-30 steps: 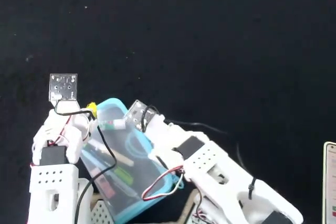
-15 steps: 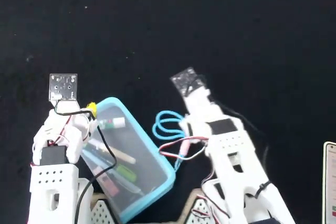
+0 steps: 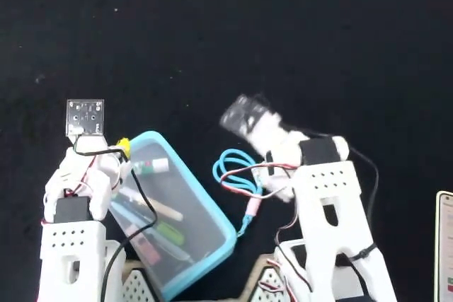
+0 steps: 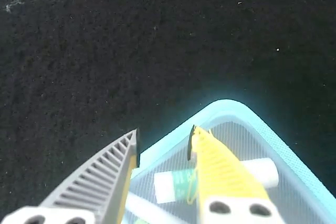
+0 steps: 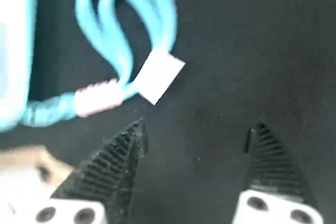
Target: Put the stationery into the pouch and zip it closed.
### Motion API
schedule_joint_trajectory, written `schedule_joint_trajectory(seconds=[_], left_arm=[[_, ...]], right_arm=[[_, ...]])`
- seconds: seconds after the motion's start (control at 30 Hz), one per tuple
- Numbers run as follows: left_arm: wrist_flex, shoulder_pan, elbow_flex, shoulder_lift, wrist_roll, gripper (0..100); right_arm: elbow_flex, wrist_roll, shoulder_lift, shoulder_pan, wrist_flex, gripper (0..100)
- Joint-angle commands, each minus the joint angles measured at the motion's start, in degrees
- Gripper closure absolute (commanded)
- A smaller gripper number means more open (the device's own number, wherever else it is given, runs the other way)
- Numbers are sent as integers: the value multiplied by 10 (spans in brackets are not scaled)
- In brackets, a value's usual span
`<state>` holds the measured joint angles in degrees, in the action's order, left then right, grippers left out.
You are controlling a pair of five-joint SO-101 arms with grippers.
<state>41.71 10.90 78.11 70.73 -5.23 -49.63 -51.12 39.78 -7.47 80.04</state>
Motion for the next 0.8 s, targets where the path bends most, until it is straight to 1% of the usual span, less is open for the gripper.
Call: schedule_joint_trajectory(seconds=[0.0,0.07,0.1,0.13,0.2,0.3,0.43,0.67,0.77], left_arm=[[-8,26,-11,5,4,827],[-10,37,-11,5,4,827],[-10,42,-11,5,4,827],[-10,44,-11,5,4,827],[-8,44,-11,5,4,827],[-9,44,-11,5,4,827],[-9,44,-11,5,4,827],[-8,44,-11,5,4,827],[-8,44,-11,5,4,827]], right_arm=[[-14,-300,3,-3,25,692],[-48,-428,3,-6,25,693],[-59,-475,3,-6,25,692],[-66,-506,3,-6,25,692],[-73,-534,3,-15,25,692],[-85,-535,2,-52,27,691],[-117,-534,3,-122,7,691],[-188,-493,3,-193,-85,692],[-225,-457,3,-214,-145,694]])
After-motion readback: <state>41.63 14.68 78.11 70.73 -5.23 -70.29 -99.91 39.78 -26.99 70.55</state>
